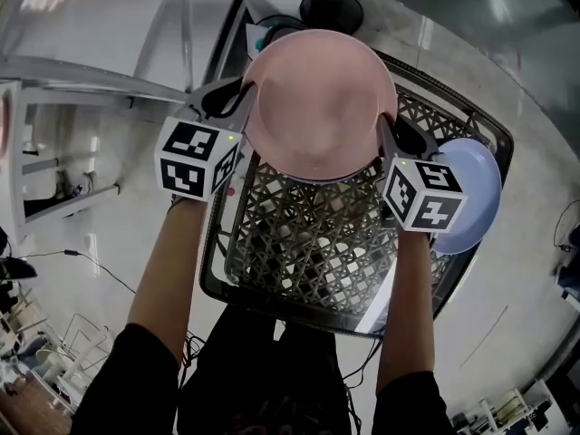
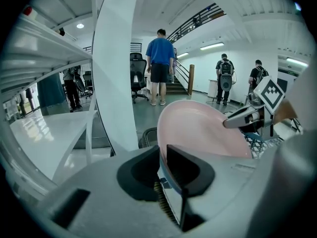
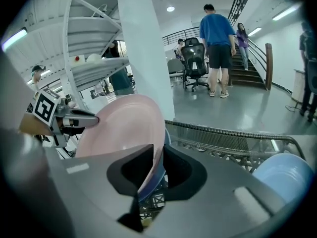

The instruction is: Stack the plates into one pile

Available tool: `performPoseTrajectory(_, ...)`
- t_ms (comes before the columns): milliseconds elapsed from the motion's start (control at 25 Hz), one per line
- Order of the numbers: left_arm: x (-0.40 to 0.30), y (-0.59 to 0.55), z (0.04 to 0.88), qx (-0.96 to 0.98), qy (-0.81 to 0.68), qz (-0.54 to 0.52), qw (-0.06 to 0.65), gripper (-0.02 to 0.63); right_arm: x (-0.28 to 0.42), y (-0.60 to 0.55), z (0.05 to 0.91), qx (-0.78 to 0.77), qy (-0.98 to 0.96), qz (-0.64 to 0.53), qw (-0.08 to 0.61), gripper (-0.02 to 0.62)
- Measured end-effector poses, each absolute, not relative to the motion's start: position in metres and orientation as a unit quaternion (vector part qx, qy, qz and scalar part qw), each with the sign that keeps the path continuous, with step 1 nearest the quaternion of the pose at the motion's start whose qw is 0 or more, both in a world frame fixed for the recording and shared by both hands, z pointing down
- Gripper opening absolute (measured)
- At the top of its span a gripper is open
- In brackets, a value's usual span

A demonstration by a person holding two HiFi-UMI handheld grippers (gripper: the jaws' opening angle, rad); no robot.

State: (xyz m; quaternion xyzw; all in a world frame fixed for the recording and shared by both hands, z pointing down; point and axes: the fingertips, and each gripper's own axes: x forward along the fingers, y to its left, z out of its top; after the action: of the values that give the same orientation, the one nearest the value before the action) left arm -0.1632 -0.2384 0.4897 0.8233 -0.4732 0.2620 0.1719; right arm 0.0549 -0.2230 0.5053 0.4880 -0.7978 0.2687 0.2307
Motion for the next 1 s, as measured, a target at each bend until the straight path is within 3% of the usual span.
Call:
performPoseTrajectory(480,-0.167,-0.232,0.503,0.819,-0.47,0.281,0.172,0.078,0.054,-0.221,0.508,0.49,-0.8,0.265,0.221,0.095)
performPoseTrajectory(760,-0.173,-0.23,0.497,0.819,-0.478,0.276,0.158,0.064,0.061,-0.216,0.507,0.499,-0.797,0.265,0.213,0.11)
performPoseTrajectory(1000,-0.172,-0.223,0.494,0.819,-0.48,0.27,0.162,0.037,0.069,-0.207,0.504,0.506,-0.792,0.267,0.213,0.087)
